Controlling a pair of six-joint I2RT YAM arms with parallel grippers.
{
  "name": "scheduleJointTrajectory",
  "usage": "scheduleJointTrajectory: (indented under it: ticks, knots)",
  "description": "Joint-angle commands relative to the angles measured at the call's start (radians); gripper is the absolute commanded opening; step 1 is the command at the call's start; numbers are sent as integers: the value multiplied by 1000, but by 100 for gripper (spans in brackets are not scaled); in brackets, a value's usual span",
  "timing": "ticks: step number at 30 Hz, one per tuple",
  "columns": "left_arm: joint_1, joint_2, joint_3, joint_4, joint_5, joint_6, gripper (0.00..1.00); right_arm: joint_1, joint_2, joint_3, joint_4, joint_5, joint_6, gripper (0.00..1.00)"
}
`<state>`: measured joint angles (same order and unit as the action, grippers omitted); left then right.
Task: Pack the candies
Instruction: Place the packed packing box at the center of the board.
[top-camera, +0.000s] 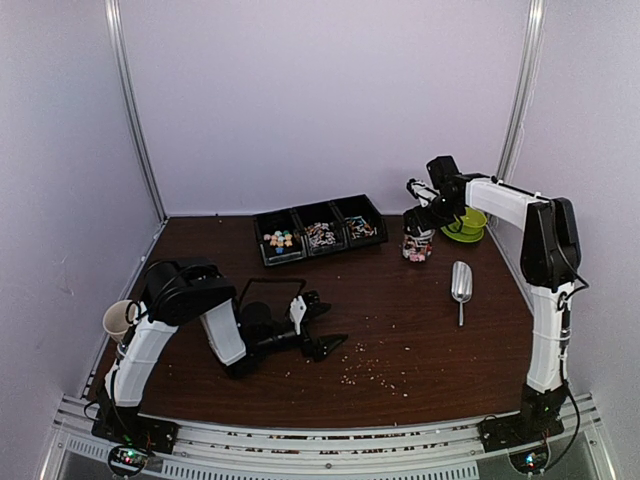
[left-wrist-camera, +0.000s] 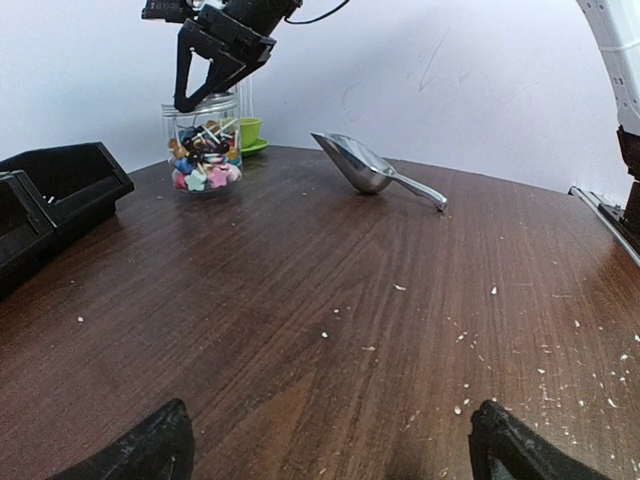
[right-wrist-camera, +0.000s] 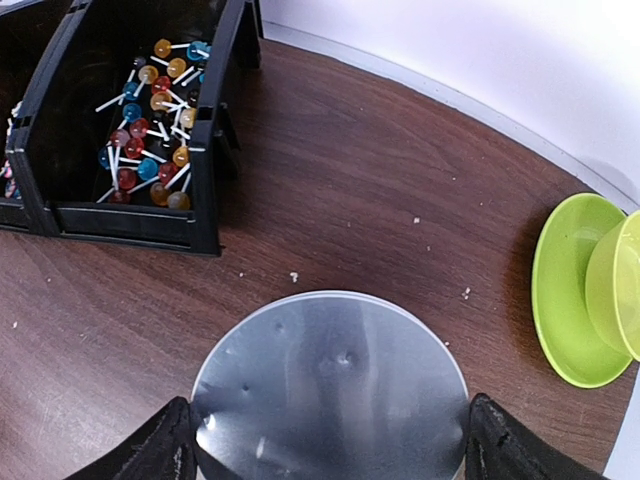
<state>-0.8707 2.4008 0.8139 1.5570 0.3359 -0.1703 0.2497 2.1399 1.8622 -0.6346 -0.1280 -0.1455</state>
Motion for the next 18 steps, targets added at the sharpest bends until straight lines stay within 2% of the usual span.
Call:
scheduleJointTrajectory:
  ticks: [1,8,12,18]
  knots:
    - [-3,68,-44,-31,-5,0,98,-19,24,50,25,1,21,86]
    - [-4,68,-42,-34,4,-5,98,-24,46,31,33,-19,30,92]
    - [-4,70,-37,-34,2,-7,98,-24,26,22,34,-11,35,100]
    - [-8,70,-12,-65,4,-13,98,-23,-77,-9,43,36,61,100]
